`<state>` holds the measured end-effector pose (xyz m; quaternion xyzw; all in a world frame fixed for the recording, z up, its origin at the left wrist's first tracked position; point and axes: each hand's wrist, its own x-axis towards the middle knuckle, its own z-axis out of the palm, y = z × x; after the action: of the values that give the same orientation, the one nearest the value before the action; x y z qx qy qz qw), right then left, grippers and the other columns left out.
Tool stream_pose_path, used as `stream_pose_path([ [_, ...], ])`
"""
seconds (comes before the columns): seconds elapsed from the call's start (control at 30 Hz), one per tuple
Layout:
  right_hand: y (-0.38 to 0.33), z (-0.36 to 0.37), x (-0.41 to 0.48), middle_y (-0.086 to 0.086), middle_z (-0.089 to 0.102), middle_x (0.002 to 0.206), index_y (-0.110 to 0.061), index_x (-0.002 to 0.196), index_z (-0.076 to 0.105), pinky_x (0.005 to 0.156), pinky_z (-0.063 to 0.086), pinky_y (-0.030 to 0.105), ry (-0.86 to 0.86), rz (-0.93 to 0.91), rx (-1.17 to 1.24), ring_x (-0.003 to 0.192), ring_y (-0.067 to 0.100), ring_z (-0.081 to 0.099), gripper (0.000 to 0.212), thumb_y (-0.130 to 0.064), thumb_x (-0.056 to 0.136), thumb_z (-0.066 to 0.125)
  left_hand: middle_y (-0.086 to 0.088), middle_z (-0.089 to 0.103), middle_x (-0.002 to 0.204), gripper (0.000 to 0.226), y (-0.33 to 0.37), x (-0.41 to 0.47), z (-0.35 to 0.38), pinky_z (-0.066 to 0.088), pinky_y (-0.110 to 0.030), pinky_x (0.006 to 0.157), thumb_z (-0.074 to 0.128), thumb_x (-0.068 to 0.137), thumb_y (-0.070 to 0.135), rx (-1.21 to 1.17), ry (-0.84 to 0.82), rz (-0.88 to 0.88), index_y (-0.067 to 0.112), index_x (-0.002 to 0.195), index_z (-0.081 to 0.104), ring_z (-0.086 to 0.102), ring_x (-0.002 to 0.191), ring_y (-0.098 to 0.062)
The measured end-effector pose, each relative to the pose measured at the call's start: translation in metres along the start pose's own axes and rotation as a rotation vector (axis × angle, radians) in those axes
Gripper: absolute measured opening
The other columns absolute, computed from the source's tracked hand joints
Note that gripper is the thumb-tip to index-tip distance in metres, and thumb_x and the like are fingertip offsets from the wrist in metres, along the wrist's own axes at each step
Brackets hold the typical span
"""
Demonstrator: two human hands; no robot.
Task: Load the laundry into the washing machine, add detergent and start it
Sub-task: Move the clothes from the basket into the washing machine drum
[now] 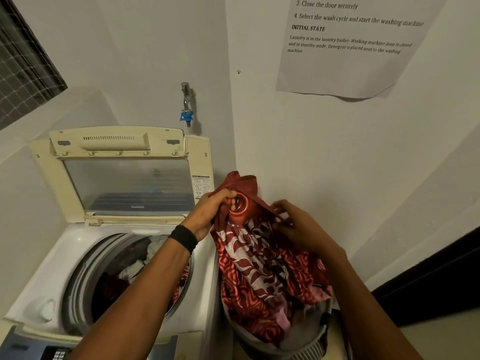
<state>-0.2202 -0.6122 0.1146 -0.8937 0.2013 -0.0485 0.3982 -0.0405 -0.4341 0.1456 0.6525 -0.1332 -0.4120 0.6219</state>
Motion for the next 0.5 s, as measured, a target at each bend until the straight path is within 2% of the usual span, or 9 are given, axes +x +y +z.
stream_pose_path([
  [0.07, 0.011, -0.004, -0.006, -0.007, 0.067, 0.104, -0.023, 0.112, 0.060, 0.071, 0.047, 0.018, 0.097, 0.051, -0.094, 0.093, 0.017, 0.066, 0.011, -0.023, 0.101, 0.060, -0.011, 0.075, 0.092, 0.019, 0.001, -0.001, 0.003, 0.058, -0.034, 0.086, 0.073, 0.091, 0.028, 0.045, 0.071, 0.023, 0.010, 0.098, 0.072, 0.071, 0.085, -0.023],
  [0.1, 0.011, -0.009, -0.009, -0.008, 0.067, 0.095, -0.023, 0.103, 0.063, 0.065, 0.044, 0.018, 0.157, 0.063, -0.122, 0.086, 0.018, 0.067, 0.005, -0.026, 0.099, 0.063, -0.011, 0.075, 0.091, 0.020, 0.000, -0.001, 0.007, 0.058, -0.034, 0.084, 0.073, 0.091, 0.028, 0.061, 0.109, 0.036, 0.009, 0.097, 0.071, 0.071, 0.083, -0.025],
  [0.2, -0.005, -0.015, -0.012, -0.007, 0.069, 0.078, -0.022, 0.087, 0.070, 0.062, 0.049, 0.030, 0.355, 0.044, -0.061, 0.072, 0.015, 0.066, 0.020, -0.041, 0.090, 0.074, -0.011, 0.079, 0.097, 0.021, -0.007, -0.001, 0.023, 0.062, -0.036, 0.085, 0.072, 0.093, 0.029, 0.058, 0.232, 0.088, 0.009, 0.099, 0.072, 0.076, 0.089, -0.026],
  [0.27, -0.024, -0.011, -0.011, -0.006, 0.069, 0.077, -0.021, 0.084, 0.071, 0.063, 0.048, 0.031, 0.459, 0.043, 0.013, 0.070, 0.013, 0.064, 0.026, -0.046, 0.086, 0.077, -0.008, 0.079, 0.093, 0.017, -0.009, -0.003, 0.038, 0.061, -0.028, 0.076, 0.070, 0.095, 0.030, 0.054, 0.269, 0.117, 0.013, 0.098, 0.072, 0.076, 0.083, -0.019],
  [0.33, -0.040, -0.002, -0.007, -0.006, 0.070, 0.090, -0.022, 0.099, 0.075, 0.069, 0.051, 0.027, 0.456, 0.058, 0.078, 0.080, 0.011, 0.065, 0.027, -0.046, 0.086, 0.077, -0.006, 0.077, 0.089, 0.017, -0.008, -0.006, 0.052, 0.057, -0.024, 0.068, 0.069, 0.095, 0.030, 0.060, 0.272, 0.126, 0.014, 0.098, 0.072, 0.074, 0.079, -0.016],
  [0.43, -0.048, 0.014, 0.000, -0.002, 0.061, 0.113, -0.024, 0.132, 0.064, 0.086, 0.055, 0.029, 0.210, -0.007, 0.121, 0.100, 0.015, 0.062, 0.044, -0.028, 0.090, 0.074, -0.004, 0.079, 0.092, 0.029, -0.010, -0.008, 0.060, 0.057, -0.024, 0.064, 0.072, 0.092, 0.042, 0.039, 0.178, 0.074, 0.016, 0.104, 0.075, 0.077, 0.082, -0.017],
  [0.5, -0.046, 0.024, 0.000, -0.004, 0.051, 0.110, -0.024, 0.142, 0.055, 0.083, 0.049, 0.018, 0.140, -0.089, 0.071, 0.097, 0.009, 0.055, 0.050, -0.016, 0.094, 0.066, -0.003, 0.080, 0.098, 0.043, -0.009, -0.010, 0.057, 0.061, -0.028, 0.069, 0.075, 0.086, 0.054, 0.026, 0.091, 0.030, 0.019, 0.110, 0.075, 0.077, 0.088, -0.016],
])
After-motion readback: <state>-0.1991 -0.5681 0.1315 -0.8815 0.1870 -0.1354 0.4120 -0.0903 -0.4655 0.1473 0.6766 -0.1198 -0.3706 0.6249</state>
